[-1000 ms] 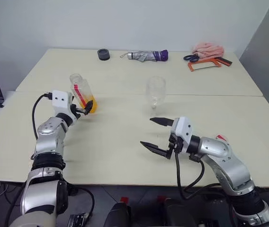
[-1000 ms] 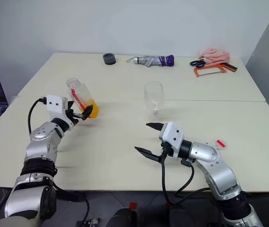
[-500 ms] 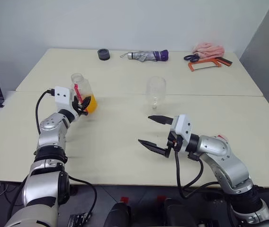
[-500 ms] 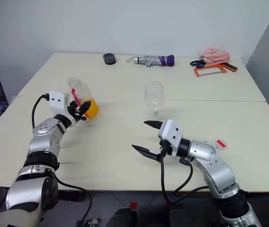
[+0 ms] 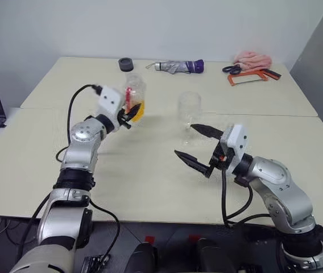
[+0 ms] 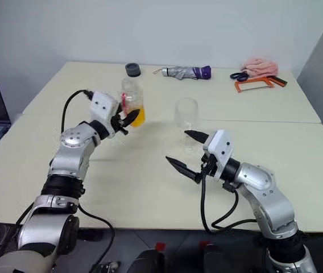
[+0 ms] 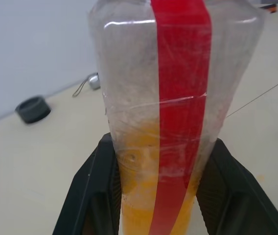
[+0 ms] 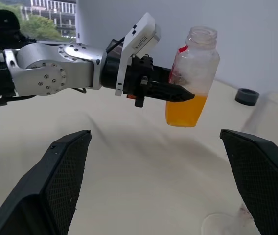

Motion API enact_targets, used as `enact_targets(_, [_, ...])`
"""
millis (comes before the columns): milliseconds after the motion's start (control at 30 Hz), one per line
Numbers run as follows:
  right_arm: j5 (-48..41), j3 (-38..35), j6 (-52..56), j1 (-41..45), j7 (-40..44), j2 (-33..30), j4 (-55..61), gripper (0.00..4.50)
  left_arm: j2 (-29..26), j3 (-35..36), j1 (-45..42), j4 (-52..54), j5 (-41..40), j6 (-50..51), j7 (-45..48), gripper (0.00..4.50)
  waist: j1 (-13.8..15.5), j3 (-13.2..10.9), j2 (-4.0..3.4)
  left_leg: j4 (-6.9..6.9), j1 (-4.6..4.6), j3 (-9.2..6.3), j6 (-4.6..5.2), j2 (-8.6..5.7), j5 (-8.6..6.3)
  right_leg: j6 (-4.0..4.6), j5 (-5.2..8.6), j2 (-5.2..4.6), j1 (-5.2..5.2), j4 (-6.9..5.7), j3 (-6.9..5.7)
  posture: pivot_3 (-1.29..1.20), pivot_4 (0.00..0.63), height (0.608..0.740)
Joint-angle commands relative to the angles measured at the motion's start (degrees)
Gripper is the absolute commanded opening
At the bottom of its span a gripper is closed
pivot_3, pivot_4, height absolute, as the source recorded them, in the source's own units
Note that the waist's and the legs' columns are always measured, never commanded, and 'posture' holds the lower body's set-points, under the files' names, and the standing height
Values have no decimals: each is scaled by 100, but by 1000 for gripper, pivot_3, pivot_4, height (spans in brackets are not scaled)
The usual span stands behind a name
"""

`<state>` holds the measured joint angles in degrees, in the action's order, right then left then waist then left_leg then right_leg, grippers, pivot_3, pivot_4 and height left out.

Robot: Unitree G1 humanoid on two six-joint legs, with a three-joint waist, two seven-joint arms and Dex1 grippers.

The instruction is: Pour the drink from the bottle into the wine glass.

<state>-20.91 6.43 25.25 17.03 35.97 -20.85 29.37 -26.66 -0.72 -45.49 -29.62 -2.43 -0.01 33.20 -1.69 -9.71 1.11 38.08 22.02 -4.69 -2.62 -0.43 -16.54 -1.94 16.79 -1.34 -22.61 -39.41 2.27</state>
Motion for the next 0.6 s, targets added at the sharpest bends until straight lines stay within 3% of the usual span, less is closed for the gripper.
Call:
enact_targets(33, [-54, -216, 156, 230, -509, 228, 148, 4500, 49, -336, -555, 117, 438, -489, -35, 1663, 0, 0, 0, 0, 1, 1, 0, 1, 0, 0, 0, 1, -3, -1, 0, 0, 150, 740])
enact_targets(367, [423, -192, 176, 405, -1305, 442, -82, 4500, 160, -816, -1376, -1096, 1215, -1919, -353, 1663, -22, 0, 0, -6, 5, 12, 0, 0, 0, 0, 0, 3, -16, -3, 9, 0, 150, 740])
enact_targets(600, [636, -184, -107, 353, -1397, 402, -156, 4500, -1, -1163, -1890, -1977, 2005, -3091, -883, 1663, -14, 0, 1, 13, 68, 9, -11, -4, 7, 1, -1, 0, -73, -21, 6, 0, 150, 740])
